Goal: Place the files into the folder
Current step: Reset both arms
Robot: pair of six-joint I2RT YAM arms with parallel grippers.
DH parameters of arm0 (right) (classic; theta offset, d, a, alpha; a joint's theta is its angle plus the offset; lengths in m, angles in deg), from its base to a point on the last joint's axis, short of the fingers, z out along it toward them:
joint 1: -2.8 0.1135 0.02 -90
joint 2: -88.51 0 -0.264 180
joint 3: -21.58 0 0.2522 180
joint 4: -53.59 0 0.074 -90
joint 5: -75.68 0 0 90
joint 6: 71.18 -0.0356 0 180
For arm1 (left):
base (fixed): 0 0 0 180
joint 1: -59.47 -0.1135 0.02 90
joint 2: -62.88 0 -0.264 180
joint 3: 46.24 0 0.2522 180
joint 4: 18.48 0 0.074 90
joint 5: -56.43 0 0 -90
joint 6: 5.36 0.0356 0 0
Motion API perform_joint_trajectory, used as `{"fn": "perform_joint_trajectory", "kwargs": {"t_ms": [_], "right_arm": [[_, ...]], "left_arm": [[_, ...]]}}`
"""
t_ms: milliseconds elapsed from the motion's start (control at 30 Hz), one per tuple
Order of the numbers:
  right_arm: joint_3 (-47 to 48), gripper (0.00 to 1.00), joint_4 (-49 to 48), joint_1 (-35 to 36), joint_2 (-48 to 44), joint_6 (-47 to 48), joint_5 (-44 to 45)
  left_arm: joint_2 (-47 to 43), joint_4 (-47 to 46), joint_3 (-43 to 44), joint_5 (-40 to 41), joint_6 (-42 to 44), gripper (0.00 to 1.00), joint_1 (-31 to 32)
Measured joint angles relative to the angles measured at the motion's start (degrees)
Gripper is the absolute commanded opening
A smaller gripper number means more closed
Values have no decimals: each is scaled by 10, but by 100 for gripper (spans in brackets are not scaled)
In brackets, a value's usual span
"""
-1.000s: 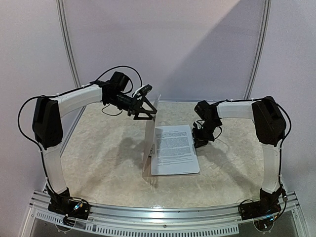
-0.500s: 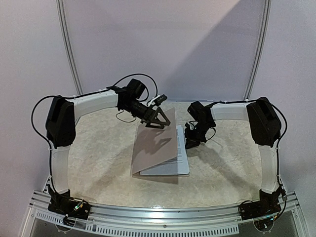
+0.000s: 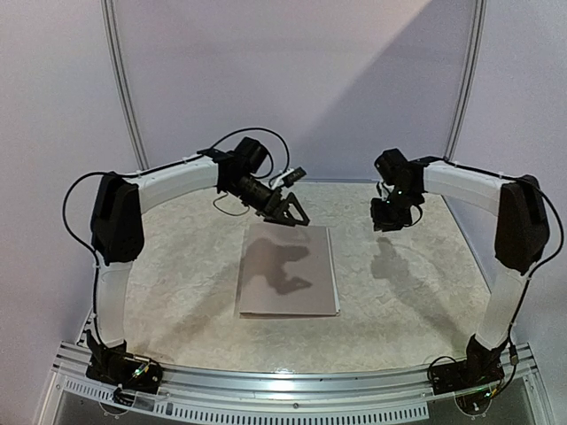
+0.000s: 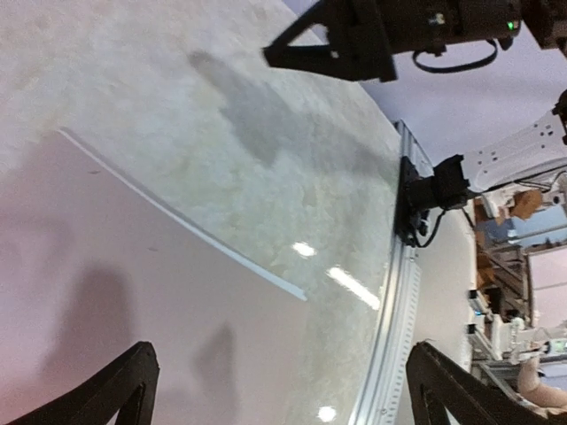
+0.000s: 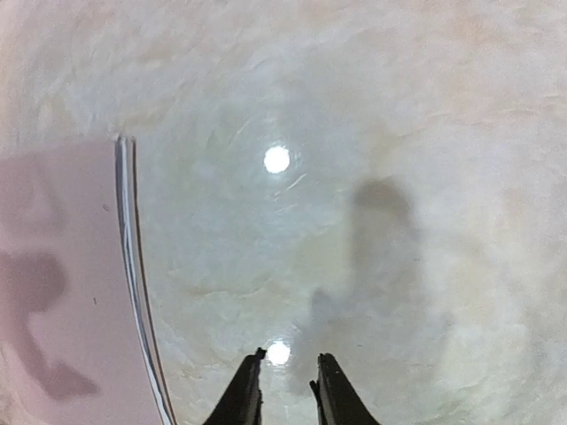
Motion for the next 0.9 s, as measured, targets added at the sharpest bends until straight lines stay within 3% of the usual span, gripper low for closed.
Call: {"fn": "perform_joint_trajectory", "kwargs": {"t_ms": [133,333,500,633,900], "right_arm": [[-48,51,-32,-12,-93,29,57],[-217,87,-172,-52,-261,66,84],[-372,93,-316,-80,-383,94,99],[-455,95,-409,-81,-431,108,116],[-560,94,-489,-81,-483,91,171]], "left_arm": [[-89,25,-36,74,52,100,-70],[-292,-40,-238,214,95,100,-230],[-395,-195,-487,288,99,100,-334],[-452,-309,-651,331,85,100,-369],[-521,-491,-789,423,44,100,-370]]}}
